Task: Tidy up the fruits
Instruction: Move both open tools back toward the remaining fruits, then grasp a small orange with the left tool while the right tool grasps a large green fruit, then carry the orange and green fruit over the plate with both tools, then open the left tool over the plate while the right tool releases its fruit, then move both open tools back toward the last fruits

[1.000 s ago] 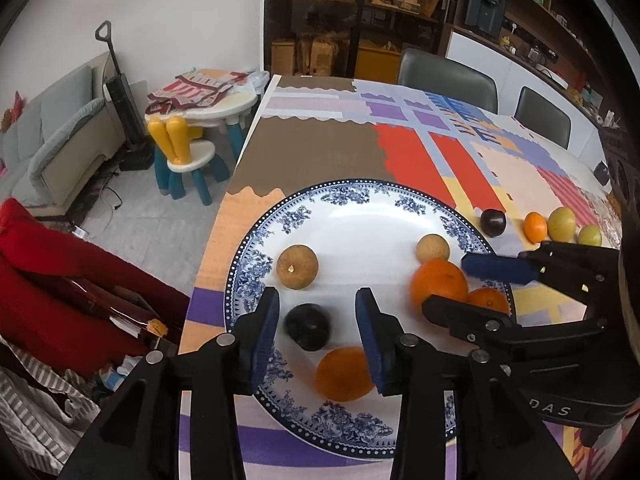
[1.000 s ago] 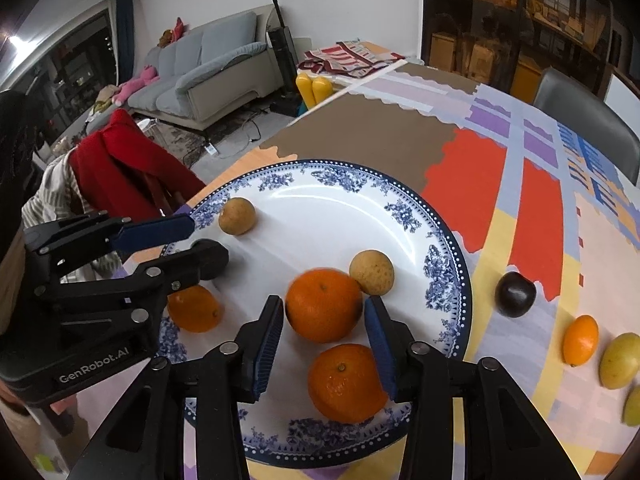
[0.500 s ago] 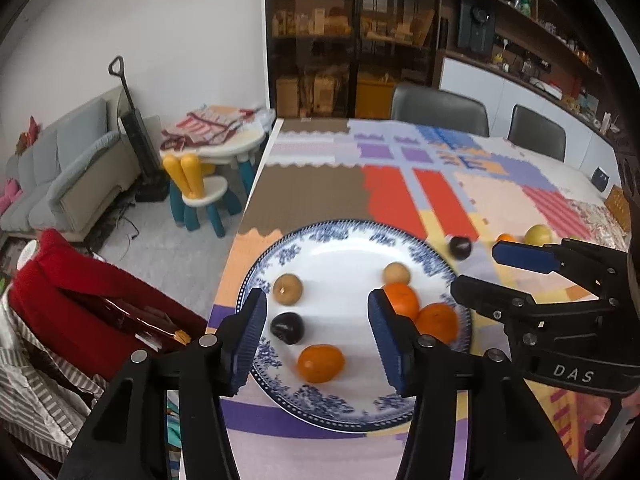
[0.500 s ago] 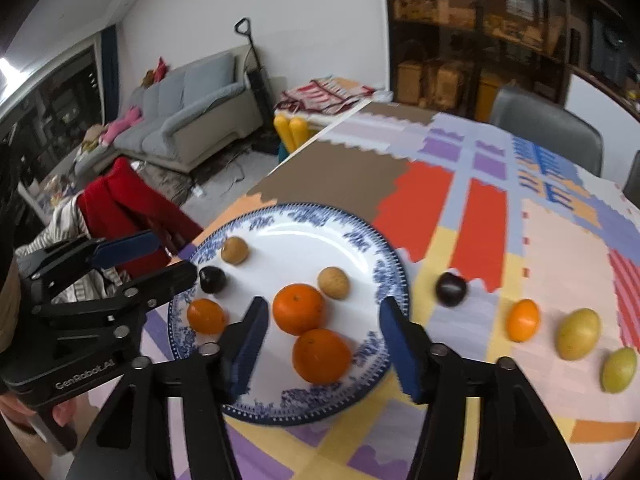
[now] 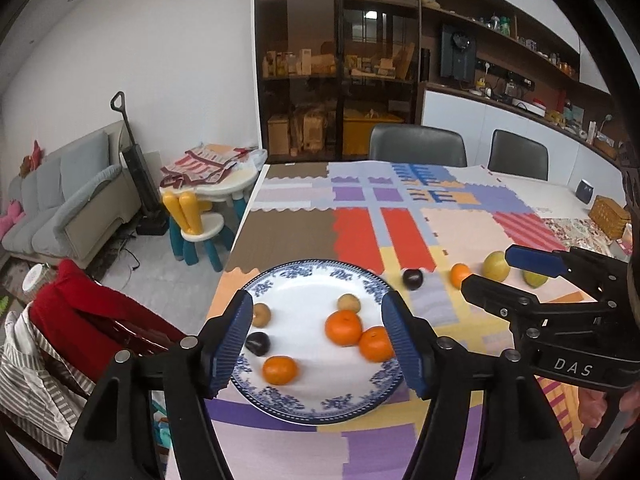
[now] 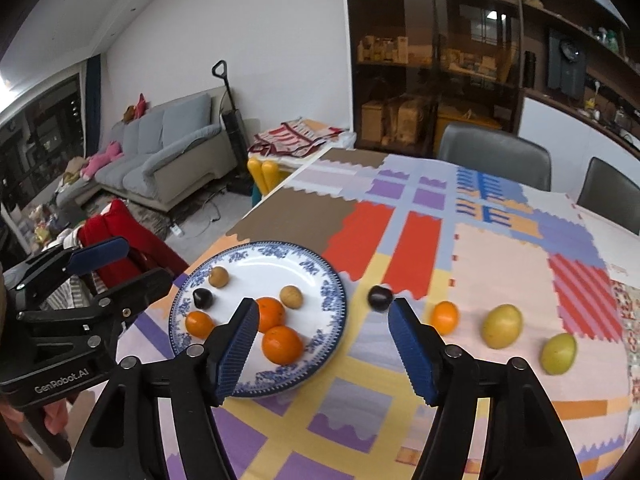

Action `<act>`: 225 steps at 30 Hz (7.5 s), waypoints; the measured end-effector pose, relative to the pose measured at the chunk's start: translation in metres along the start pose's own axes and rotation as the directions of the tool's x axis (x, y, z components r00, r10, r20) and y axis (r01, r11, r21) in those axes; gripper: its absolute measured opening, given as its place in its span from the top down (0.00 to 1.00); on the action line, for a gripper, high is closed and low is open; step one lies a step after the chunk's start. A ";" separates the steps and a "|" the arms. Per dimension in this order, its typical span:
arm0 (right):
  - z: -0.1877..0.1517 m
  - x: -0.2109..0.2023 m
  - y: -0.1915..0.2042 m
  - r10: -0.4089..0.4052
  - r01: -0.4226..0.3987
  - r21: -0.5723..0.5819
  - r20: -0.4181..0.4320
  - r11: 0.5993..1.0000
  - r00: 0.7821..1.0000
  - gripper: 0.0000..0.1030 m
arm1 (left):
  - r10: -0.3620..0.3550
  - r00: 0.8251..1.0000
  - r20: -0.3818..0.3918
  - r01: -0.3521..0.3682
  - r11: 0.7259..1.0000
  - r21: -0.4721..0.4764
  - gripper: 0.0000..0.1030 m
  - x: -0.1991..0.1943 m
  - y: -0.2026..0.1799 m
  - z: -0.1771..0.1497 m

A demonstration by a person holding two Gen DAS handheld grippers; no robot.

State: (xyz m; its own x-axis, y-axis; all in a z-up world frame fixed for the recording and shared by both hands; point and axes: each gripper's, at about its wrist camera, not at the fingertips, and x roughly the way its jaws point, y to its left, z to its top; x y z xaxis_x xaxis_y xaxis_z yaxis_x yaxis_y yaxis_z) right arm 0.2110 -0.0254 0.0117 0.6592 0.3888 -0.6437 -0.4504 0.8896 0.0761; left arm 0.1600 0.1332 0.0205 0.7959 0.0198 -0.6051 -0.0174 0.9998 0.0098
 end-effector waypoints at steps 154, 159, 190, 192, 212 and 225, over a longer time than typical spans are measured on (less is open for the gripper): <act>0.015 0.049 -0.016 0.080 -0.078 0.052 -0.044 0.996 0.996 0.52 | -0.060 0.996 -0.064 0.057 0.997 -0.045 0.69 0.069 0.018 0.012; 0.019 0.073 -0.005 0.095 -0.093 0.029 -0.078 0.995 0.992 0.52 | -0.058 0.992 -0.109 0.054 0.998 -0.041 0.69 0.090 0.032 0.008; 0.001 0.131 0.005 0.113 -0.115 0.006 -0.239 0.993 0.964 0.46 | -0.037 0.974 -0.223 0.035 0.999 -0.012 0.55 0.134 0.043 0.006; 0.001 0.125 0.004 0.114 -0.114 0.012 -0.230 0.993 0.967 0.46 | -0.031 0.979 -0.200 0.029 0.999 -0.015 0.54 0.122 0.042 0.009; 0.002 0.003 -0.043 -0.064 0.064 0.081 0.000 0.995 0.998 0.32 | -0.067 0.996 -0.054 0.070 0.995 0.067 0.38 0.044 -0.031 0.026; -0.013 -0.024 -0.096 -0.203 0.198 0.150 0.015 0.969 0.979 0.32 | -0.102 0.992 -0.080 0.111 0.987 0.118 0.35 0.059 -0.083 0.026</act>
State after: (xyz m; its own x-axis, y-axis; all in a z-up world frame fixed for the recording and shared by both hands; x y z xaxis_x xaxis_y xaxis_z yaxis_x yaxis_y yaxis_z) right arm 0.2306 -0.1233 0.0103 0.7457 0.2041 -0.6343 -0.2151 0.9747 0.0607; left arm 0.2245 0.0515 0.0046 0.7428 -0.0829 -0.6644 0.1431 0.9890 0.0366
